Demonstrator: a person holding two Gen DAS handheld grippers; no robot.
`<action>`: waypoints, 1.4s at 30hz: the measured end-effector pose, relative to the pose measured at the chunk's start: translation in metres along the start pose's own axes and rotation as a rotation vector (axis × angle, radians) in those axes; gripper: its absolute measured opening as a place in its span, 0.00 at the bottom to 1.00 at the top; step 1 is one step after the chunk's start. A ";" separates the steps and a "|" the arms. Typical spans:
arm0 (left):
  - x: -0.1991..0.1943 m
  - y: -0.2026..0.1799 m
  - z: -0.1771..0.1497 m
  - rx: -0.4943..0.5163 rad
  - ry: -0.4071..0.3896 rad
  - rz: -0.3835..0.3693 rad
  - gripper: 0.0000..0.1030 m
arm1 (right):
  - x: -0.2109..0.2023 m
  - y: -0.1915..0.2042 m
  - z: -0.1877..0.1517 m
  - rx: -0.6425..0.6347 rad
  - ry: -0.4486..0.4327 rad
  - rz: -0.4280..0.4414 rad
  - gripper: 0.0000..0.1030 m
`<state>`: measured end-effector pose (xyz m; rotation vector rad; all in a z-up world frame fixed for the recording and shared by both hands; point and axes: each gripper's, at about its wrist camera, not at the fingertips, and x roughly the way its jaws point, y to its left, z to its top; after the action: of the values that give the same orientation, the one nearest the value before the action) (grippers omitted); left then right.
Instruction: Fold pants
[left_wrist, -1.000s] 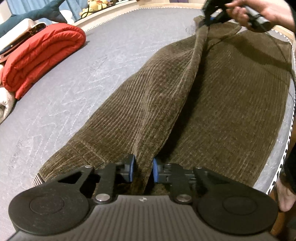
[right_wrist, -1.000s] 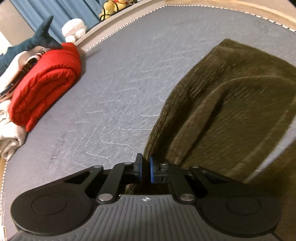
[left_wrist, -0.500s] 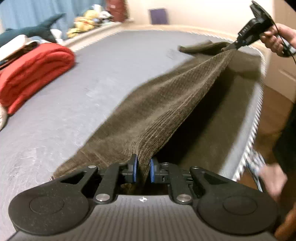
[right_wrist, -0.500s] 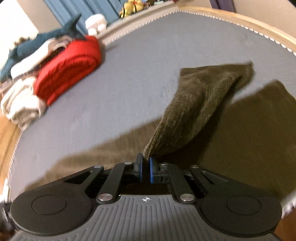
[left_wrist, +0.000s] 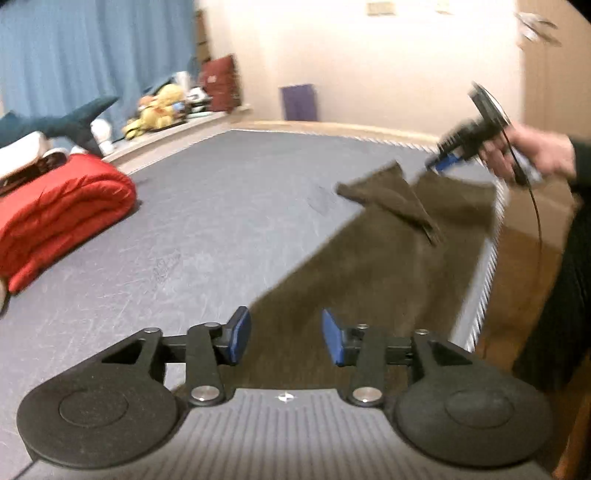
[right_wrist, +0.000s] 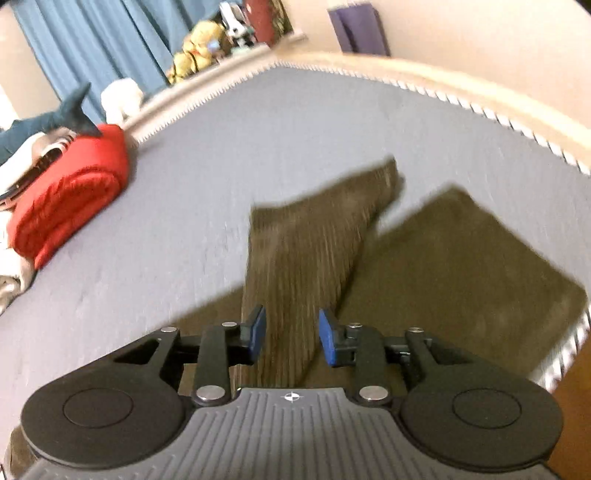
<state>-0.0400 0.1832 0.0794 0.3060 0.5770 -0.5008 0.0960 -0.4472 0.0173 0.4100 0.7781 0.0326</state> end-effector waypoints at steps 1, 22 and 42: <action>0.013 0.000 0.006 -0.059 -0.001 0.011 0.67 | 0.008 0.002 0.004 -0.014 -0.008 -0.002 0.34; 0.138 -0.031 -0.011 -0.208 0.200 -0.020 0.28 | 0.134 0.079 0.000 -0.477 0.063 -0.223 0.10; 0.180 -0.099 0.016 -0.109 0.195 -0.199 0.32 | 0.007 -0.087 0.003 -0.147 -0.038 -0.099 0.47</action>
<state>0.0449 0.0290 -0.0271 0.1951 0.8264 -0.6330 0.0927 -0.5270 -0.0177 0.2320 0.7527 -0.0104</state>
